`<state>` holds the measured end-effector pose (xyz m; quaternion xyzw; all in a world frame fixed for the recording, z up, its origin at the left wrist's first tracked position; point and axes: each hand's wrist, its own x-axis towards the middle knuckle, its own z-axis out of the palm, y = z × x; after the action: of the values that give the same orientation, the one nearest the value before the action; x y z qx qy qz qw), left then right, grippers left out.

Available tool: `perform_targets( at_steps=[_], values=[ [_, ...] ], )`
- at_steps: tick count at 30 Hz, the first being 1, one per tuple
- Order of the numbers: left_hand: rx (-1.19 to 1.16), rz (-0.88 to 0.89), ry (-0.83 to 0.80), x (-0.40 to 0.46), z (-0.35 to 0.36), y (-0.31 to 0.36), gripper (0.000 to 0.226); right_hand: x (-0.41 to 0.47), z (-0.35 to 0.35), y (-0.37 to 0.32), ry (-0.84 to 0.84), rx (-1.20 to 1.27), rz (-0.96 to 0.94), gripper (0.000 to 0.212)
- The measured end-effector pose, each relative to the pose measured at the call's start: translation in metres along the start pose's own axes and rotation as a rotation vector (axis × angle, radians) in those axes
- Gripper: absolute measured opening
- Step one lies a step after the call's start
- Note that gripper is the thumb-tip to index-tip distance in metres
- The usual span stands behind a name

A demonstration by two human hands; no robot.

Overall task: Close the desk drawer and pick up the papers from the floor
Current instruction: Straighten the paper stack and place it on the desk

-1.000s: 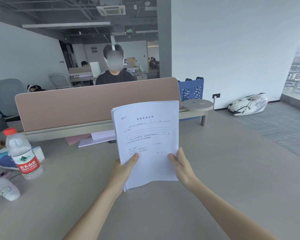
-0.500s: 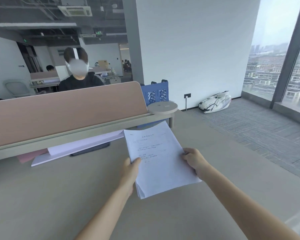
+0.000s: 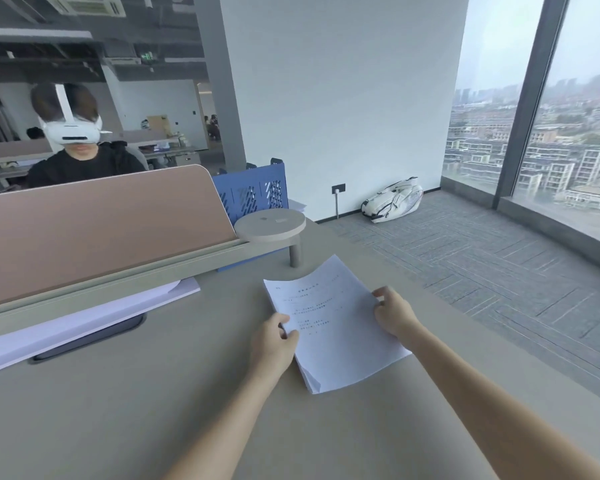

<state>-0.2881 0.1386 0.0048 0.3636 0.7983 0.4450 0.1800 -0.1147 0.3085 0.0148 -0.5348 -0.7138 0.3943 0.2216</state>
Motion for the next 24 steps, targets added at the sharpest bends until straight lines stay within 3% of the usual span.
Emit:
perform_targets(
  at_steps=[9,15,20,24],
  values=[
    [0.395,0.129,0.085,0.045,0.034,0.001,0.037,0.053,0.005,0.008,0.118,-0.297,-0.122,0.04],
    [0.546,0.245,0.087,0.056,0.042,0.004,0.025,0.063,0.011,0.01,0.145,-0.558,-0.187,0.032],
    [0.682,0.298,0.097,0.056,0.044,0.003,0.018,0.061,0.015,0.01,0.125,-0.694,-0.242,0.055],
    [0.764,0.337,0.072,0.056,0.046,0.003,0.017,0.061,0.016,0.009,0.134,-0.852,-0.303,0.044]
  ],
)
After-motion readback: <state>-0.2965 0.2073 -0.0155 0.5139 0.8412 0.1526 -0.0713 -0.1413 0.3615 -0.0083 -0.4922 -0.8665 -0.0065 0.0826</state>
